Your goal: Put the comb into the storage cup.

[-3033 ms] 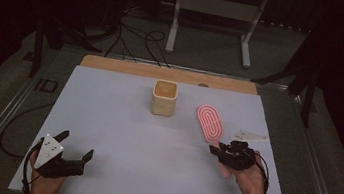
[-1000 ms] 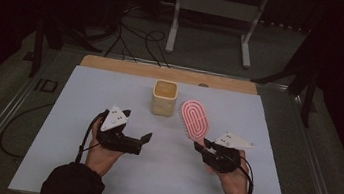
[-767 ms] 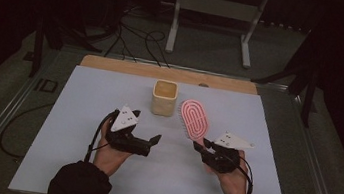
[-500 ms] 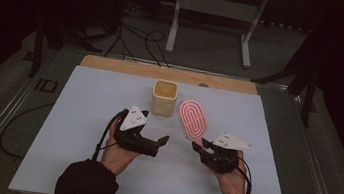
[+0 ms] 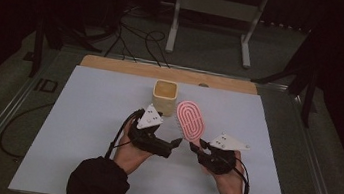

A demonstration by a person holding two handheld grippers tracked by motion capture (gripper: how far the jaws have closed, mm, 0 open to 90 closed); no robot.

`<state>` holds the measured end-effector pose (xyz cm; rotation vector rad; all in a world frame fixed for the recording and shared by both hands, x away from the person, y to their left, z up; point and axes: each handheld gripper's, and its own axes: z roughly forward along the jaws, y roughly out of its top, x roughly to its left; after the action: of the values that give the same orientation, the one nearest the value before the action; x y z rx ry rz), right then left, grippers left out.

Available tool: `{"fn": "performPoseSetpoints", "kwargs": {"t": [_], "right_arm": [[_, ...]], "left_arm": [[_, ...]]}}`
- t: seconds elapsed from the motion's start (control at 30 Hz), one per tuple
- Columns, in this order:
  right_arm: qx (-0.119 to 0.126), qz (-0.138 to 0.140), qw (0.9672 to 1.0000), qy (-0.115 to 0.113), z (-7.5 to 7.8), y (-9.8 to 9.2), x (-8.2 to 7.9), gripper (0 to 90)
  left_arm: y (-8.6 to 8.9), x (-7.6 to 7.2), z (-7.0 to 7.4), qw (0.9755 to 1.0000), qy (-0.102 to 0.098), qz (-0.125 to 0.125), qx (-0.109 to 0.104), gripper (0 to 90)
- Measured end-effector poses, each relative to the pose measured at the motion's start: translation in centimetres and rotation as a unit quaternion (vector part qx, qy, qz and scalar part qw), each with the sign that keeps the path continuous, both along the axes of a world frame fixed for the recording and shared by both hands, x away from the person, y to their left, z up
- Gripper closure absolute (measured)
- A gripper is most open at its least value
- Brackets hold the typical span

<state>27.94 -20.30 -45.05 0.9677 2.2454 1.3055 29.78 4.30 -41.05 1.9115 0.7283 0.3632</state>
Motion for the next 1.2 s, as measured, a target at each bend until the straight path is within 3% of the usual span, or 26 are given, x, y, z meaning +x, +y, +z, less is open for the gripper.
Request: {"fn": "performPoseSetpoints", "kwargs": {"t": [0.43, 0.7, 0.87, 1.0, 1.03, 1.13, 1.2], "right_arm": [[-0.002, 0.009, 0.9999, -0.006, -0.2, 0.6, -0.2, 69.7], [-0.003, 0.013, 0.9999, -0.01, -0.3, 1.0, -0.4, 69.7], [-0.004, 0.016, 0.9998, -0.01, -0.3, 1.2, -0.5, 69.7], [-0.002, 0.019, 0.9997, -0.013, -0.2, 1.4, -0.6, 69.7], [-0.002, 0.019, 0.9997, -0.013, -0.2, 1.4, -0.6, 69.7], [-0.001, 0.02, 0.9997, -0.016, -0.3, 1.3, -0.6, 69.7], [-0.001, 0.021, 0.9996, -0.017, -0.3, 1.3, -0.6, 69.7]], "left_arm": [[-1.7, 1.1, -0.2, 0.9996, 0.019, 0.003, -0.02, 0.2], [-2.4, 1.5, -0.4, 0.9991, 0.037, 0.008, -0.021, 3.9], [-2.8, 1.7, -0.5, 0.9984, 0.048, 0.024, -0.019, 17.5], [-3.0, 1.8, -0.6, 0.997, 0.064, 0.015, -0.042, 35.7], [-3.0, 1.9, -0.6, 0.9966, 0.068, 0.015, -0.044, 35.7], [-3.0, 2.1, -0.6, 0.9954, 0.079, 0.009, -0.054, 47.9], [-3.0, 2.2, -0.7, 0.994, 0.089, 0.004, -0.063, 49.7]]}}
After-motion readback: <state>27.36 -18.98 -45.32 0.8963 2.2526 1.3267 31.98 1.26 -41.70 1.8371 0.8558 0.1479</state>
